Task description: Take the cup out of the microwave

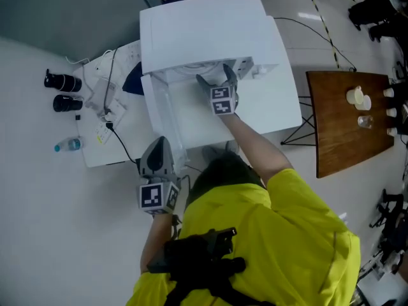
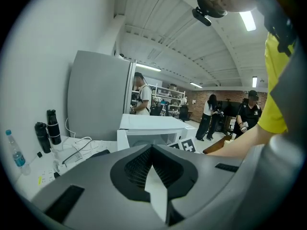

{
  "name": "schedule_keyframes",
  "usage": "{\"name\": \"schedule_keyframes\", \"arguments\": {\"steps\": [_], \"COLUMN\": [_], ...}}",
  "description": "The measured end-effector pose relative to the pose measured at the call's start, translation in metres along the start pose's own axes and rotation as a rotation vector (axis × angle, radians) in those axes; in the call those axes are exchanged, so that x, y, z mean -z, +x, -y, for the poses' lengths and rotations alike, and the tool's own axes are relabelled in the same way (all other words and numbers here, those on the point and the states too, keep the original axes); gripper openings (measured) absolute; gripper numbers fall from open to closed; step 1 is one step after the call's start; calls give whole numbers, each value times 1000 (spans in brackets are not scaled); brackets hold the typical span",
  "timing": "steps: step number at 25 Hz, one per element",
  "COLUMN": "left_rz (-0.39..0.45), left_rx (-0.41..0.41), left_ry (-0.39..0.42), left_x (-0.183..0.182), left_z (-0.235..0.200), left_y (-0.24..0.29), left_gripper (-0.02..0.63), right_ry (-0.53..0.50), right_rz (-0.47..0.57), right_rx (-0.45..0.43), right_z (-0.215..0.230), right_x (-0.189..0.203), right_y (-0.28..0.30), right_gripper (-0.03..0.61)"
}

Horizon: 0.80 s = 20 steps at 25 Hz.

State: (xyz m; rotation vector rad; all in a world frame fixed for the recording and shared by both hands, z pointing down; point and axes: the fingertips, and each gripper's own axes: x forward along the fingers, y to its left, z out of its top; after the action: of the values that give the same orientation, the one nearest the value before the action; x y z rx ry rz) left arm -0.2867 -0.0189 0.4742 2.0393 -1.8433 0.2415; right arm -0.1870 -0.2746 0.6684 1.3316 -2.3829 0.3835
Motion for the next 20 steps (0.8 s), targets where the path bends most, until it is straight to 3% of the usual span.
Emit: {"name": "schedule_keyframes", "arguments": {"steps": [6,14,15,17,20], "left_rz": [-38,-40,-36,-15,-13], "left_rx": [-5,-32,-28,-19,-20], "left_ry": [-8,-14,-18,-15,-19], "left_x": [3,2,0,-6,-7], "left_z": [-6,-19,-18,-16,-17], "left_y": [18,13,11,11,19], "left_gripper": [-8,-7,-8,-8,-8], "right_ry": [2,29,18,-32,-62], "right_rz": [-61,-41,-41,-43,-45], "right_rx": [52,80,83,84,72], "right_z": [21,20,20,19,13], "right_x": [23,10,8,5,0], "right_y": [64,90,93,96,91], "right_gripper": [441,408,408,350,345]}}
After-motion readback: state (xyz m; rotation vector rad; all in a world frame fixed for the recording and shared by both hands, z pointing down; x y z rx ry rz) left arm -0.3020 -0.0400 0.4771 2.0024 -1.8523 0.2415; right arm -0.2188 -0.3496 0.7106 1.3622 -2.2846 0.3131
